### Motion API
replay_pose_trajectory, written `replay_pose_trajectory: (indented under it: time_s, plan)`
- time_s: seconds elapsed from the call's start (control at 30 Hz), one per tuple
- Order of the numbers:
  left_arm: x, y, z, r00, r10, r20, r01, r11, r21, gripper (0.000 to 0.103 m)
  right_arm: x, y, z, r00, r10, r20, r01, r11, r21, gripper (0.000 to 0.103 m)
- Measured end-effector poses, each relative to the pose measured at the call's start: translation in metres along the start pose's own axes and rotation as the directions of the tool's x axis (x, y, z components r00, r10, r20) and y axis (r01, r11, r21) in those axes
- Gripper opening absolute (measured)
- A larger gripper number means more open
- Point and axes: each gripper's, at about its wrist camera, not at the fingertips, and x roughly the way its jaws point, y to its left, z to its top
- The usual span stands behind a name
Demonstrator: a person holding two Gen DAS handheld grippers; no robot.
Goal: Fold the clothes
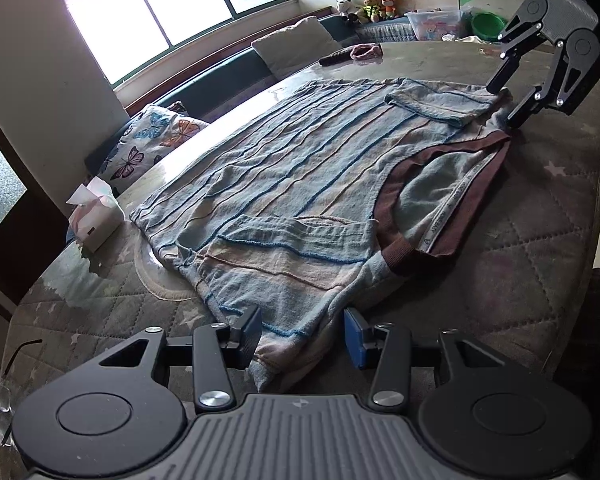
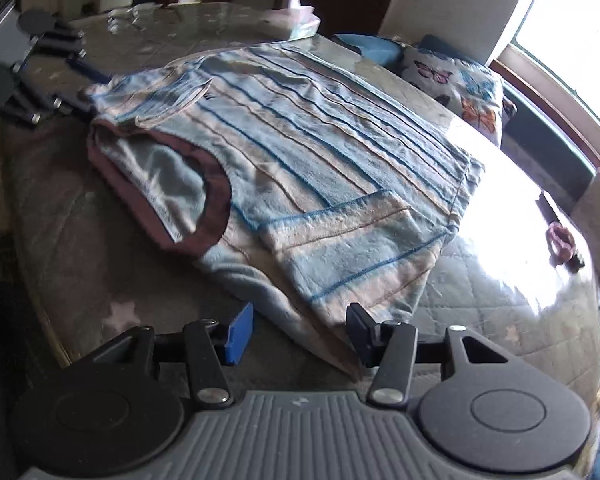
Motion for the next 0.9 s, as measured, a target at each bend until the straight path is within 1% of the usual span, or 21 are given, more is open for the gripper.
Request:
replay_pose_trajectory:
  time_s: [0.1,0.2,0.27,0.3,0.37,0.43,0.5,0.53,0.6,0.67,0.73,0.9]
  plan:
    - [0.002,0.001,0.002,1.000,-0.001,-0.006,0.001,1.000,0.011,0.047,0.005,-0.002,0.002,1.000,-0.014,0.018,0.014,1.000,-0.009,0.052]
    - [0.006,0.001,0.005,0.999,0.027,-0.019,-0.027,1.000,0.015,0.041,0.011,-0.007,0.005,0.999,-0.020,0.041,0.020,1.000,-0.003,0.051]
    - [0.007,-0.002,0.005,0.999,0.047,-0.025,-0.047,0.999,0.022,0.032,0.014,-0.011,0.006,0.999,-0.014,0.050,0.014,1.000,0.007,0.043]
    - [0.006,-0.004,0.005,0.998,0.056,-0.026,-0.056,0.998,0.028,0.031,0.015,-0.012,0.007,0.999,-0.011,0.053,0.010,1.000,0.011,0.041]
    - [0.006,-0.009,0.005,0.997,0.073,-0.029,-0.072,0.997,0.040,0.027,0.014,-0.009,0.005,0.998,-0.007,0.060,0.008,1.000,-0.006,0.030]
    - [0.004,-0.013,0.002,0.996,0.083,-0.022,-0.081,0.995,0.053,0.026,0.014,-0.005,0.003,0.997,-0.009,0.071,0.011,1.000,-0.026,0.028]
    - [0.005,-0.014,0.002,0.996,0.085,-0.018,-0.084,0.995,0.051,0.025,0.014,-0.001,0.001,0.996,-0.015,0.084,0.018,0.999,-0.037,0.023]
    - [0.005,-0.014,0.002,0.996,0.082,-0.019,-0.081,0.995,0.049,0.023,0.014,-0.001,0.001,0.996,-0.017,0.087,0.020,0.999,-0.034,0.017]
    - [0.005,-0.015,0.003,0.997,0.077,-0.021,-0.076,0.996,0.047,0.018,0.015,0.001,0.001,0.995,-0.023,0.093,0.025,0.999,-0.026,0.016]
    - [0.005,-0.018,0.002,0.997,0.076,-0.018,-0.075,0.996,0.054,0.012,0.015,0.002,0.002,0.995,-0.029,0.099,0.031,0.999,-0.018,0.010]
    - [0.005,-0.018,0.002,0.997,0.074,-0.015,-0.073,0.997,0.039,0.008,0.014,0.003,0.002,0.994,-0.045,0.101,0.045,0.999,0.003,0.007]
    - [-0.009,-0.012,0.001,0.997,0.077,0.020,-0.077,0.997,-0.016,0.005,0.000,0.006,0.002,0.988,-0.083,0.127,0.076,0.995,0.062,0.006]
